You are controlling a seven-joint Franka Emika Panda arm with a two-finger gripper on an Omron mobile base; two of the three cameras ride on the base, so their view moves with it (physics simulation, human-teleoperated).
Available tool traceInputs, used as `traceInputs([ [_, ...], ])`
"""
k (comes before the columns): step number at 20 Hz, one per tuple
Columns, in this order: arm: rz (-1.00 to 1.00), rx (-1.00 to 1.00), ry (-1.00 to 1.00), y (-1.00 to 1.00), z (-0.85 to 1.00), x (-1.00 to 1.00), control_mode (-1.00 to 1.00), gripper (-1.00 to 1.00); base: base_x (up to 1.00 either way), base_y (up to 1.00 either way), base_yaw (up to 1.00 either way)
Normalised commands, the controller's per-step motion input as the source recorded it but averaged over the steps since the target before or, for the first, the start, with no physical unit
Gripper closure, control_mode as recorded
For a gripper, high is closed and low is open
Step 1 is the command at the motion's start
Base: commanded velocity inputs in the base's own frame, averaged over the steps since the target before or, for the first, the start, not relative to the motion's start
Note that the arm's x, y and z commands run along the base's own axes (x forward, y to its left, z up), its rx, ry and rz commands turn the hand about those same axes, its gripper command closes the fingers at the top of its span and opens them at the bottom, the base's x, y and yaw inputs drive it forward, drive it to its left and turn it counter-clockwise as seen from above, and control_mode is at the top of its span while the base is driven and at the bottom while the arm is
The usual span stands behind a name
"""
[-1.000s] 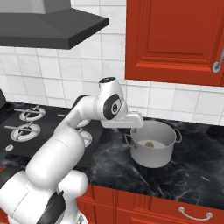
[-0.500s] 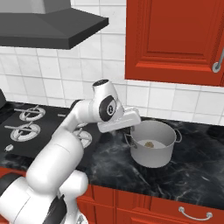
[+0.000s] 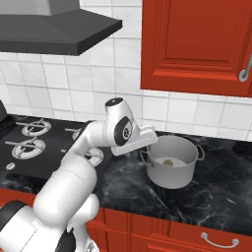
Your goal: Turn on the sink faucet. Then move the garlic from the counter to the sink. Turn off the sink. Move the vegetable from the sink to the pot next to the stove. Finally move the pot to the rear left burner.
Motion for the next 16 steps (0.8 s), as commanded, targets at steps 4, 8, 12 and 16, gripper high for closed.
traceInputs([
  [4, 0.01, 0.00, 0.00, -0.01, -0.09, 0.10, -1.00, -1.00, 0.00, 0.00, 0.00],
  [8, 0.00, 0.00, 0.00, 0.00, -0.12, 0.12, -1.00, -1.00, 0.00, 0.00, 0.00],
  [12, 0.00, 0.00, 0.00, -0.02, -0.15, 0.19, -1.00, -1.00, 0.00, 0.00, 0.00],
  [16, 0.00, 0.00, 0.00, -0.01, -0.12, 0.28, -1.00, -1.00, 0.00, 0.00, 0.00],
])
